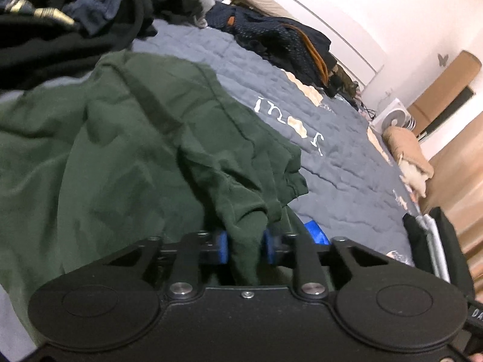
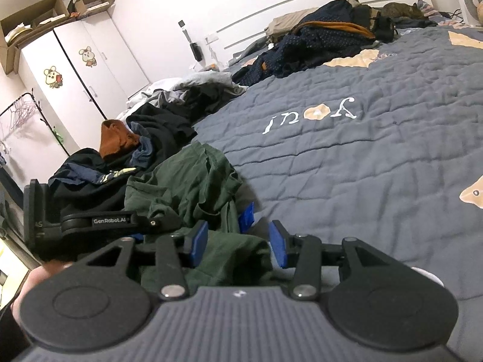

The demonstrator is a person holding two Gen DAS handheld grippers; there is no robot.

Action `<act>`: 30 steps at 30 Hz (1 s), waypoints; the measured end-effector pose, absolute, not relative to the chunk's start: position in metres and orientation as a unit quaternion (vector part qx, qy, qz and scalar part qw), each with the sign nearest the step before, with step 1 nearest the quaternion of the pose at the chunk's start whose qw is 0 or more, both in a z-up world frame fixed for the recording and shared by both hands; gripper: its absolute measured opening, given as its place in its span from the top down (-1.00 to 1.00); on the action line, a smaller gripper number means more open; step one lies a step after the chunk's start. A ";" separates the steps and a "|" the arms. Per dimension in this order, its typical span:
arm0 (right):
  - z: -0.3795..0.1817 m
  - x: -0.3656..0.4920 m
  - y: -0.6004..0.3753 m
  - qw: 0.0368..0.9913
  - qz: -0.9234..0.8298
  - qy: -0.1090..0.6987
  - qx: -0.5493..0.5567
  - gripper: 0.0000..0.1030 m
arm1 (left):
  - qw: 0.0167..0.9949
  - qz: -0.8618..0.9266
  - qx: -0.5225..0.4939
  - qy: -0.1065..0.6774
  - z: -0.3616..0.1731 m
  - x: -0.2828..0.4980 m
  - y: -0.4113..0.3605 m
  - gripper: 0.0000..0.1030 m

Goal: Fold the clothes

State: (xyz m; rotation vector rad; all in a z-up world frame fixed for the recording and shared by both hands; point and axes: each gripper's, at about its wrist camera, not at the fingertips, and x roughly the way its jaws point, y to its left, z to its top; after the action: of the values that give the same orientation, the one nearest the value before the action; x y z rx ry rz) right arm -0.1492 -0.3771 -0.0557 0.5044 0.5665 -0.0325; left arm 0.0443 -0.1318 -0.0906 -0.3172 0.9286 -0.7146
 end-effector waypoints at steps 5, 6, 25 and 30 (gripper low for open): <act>-0.058 -0.150 -0.381 0.928 -0.016 0.284 0.240 0.13 | 0.827 -0.338 -0.132 0.428 -0.081 0.030 -0.122 0.73; -0.057 -0.151 -0.382 0.928 -0.017 0.283 0.241 0.13 | 0.829 -0.337 -0.130 0.427 -0.079 0.024 -0.119 0.74; -0.046 -0.152 -0.375 0.929 0.000 0.288 0.233 0.13 | 0.828 -0.352 -0.015 0.436 -0.077 -0.120 -0.097 0.76; -0.053 -0.149 -0.370 0.929 -0.012 0.309 0.202 0.12 | 0.828 -0.350 -0.013 0.438 -0.074 -0.123 -0.088 0.70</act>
State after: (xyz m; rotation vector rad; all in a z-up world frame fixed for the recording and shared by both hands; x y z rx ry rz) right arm -0.1486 -0.3704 -0.0535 0.4142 0.6337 -0.0250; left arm -0.1230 -0.0879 -0.0739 -0.0279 0.9304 -0.7437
